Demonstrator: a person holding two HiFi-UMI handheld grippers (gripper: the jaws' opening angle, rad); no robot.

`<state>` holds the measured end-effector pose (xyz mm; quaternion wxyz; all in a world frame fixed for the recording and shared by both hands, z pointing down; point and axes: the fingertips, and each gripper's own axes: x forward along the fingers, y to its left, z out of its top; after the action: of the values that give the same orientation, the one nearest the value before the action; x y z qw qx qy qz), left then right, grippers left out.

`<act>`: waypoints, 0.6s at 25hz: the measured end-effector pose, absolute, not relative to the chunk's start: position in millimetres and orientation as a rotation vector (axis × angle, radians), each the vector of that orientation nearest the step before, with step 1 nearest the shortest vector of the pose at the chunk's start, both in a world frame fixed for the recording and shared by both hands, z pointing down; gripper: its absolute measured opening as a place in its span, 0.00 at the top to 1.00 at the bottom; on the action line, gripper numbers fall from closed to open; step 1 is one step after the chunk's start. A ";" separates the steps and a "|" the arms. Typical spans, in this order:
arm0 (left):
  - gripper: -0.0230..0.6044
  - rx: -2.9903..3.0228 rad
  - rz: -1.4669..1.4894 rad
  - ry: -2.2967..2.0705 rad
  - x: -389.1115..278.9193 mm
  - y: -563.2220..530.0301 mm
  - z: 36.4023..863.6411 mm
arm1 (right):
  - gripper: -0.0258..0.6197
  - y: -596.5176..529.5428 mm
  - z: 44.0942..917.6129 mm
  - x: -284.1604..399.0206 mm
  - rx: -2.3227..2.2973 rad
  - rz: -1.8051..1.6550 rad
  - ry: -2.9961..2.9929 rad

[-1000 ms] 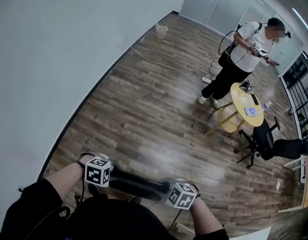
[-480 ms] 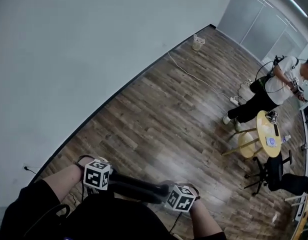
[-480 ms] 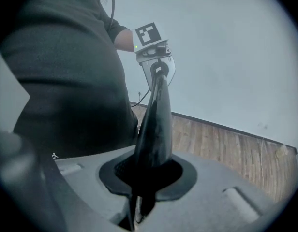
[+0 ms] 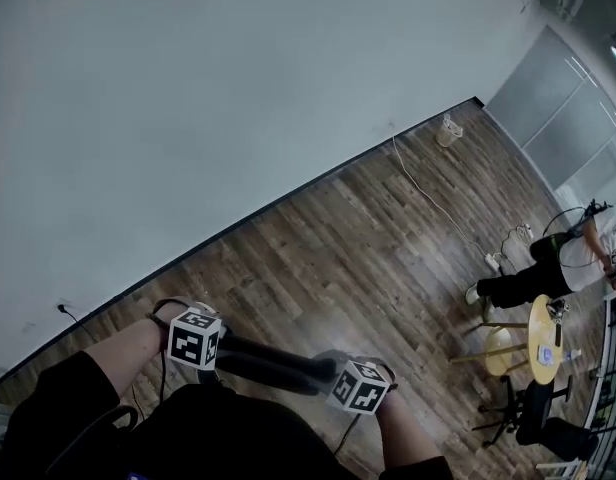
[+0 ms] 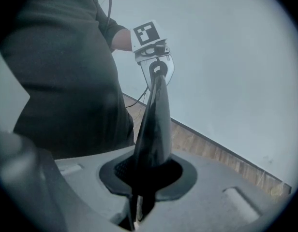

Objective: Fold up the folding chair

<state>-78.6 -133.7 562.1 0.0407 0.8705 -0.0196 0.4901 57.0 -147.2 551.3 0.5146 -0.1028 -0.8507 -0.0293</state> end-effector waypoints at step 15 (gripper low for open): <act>0.88 2.392 1.369 -0.656 -289.4 -127.0 558.2 | 0.87 -200.3 551.1 -174.8 -0.719 -0.372 -1.951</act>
<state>-289.4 -127.0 558.2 0.1534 0.8343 -0.2289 0.4776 -174.8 -200.3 551.1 0.4921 -0.2963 -0.8041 -0.1532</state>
